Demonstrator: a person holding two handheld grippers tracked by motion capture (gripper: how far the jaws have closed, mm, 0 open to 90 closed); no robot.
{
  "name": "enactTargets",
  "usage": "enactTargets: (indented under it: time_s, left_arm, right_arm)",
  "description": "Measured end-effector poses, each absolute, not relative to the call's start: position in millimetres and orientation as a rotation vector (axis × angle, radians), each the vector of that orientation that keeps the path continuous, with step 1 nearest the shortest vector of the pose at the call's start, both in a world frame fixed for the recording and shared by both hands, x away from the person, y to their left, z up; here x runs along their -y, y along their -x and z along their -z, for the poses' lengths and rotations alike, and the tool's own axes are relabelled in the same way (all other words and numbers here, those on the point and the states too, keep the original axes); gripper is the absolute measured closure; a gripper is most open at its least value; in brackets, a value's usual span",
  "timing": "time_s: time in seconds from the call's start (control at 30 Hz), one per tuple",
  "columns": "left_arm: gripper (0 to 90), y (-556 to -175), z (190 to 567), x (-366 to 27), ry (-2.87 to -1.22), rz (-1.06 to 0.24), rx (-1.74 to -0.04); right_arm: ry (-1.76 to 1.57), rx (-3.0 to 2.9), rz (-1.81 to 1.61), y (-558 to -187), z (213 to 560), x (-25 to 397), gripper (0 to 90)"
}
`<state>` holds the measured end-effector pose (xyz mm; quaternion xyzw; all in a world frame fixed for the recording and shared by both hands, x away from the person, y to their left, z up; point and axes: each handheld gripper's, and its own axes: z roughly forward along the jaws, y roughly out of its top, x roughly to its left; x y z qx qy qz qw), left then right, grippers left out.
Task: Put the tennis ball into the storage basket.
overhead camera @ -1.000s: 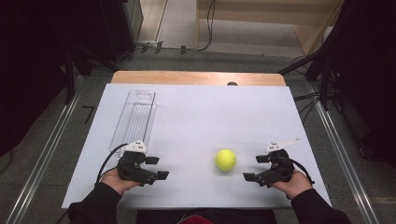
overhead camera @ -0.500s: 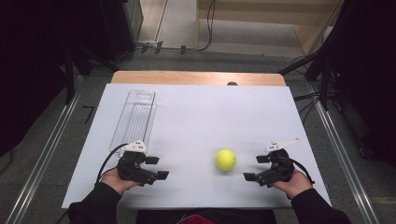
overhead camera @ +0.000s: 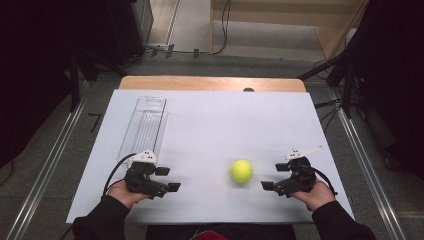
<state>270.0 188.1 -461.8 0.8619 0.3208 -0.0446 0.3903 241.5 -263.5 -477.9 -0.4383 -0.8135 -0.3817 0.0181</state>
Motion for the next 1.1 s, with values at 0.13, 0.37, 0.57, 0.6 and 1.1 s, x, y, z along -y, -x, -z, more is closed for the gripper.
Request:
enactTargets:
  time_s: [0.13, 0.37, 0.57, 0.6, 1.1]
  left_arm:
    - [25.0, -270.6, 461.9, -189.0, -2.191, 0.11, -0.821]
    - [25.1, -270.9, 461.7, -189.6, -2.191, 0.105, -0.82]
    - [25.1, -270.7, 461.6, -189.4, -2.195, 0.106, -0.811]
    - [25.1, -270.8, 461.6, -189.5, -2.196, 0.107, -0.811]
    - [25.0, -270.3, 461.8, -189.0, -2.198, 0.115, -0.806]
  right_arm:
    - [1.366, 2.518, 1.204, -242.9, 475.6, 263.4, 0.0]
    - [1.37, 2.515, 1.227, -247.9, 471.3, 260.1, 0.0]
    - [1.367, 2.518, 1.245, -251.0, 467.6, 256.3, 0.0]
    - [1.363, 2.52, 1.248, -251.9, 467.0, 255.6, 0.0]
    - [1.336, 2.54, 1.285, -261.2, 459.6, 243.5, 0.0]
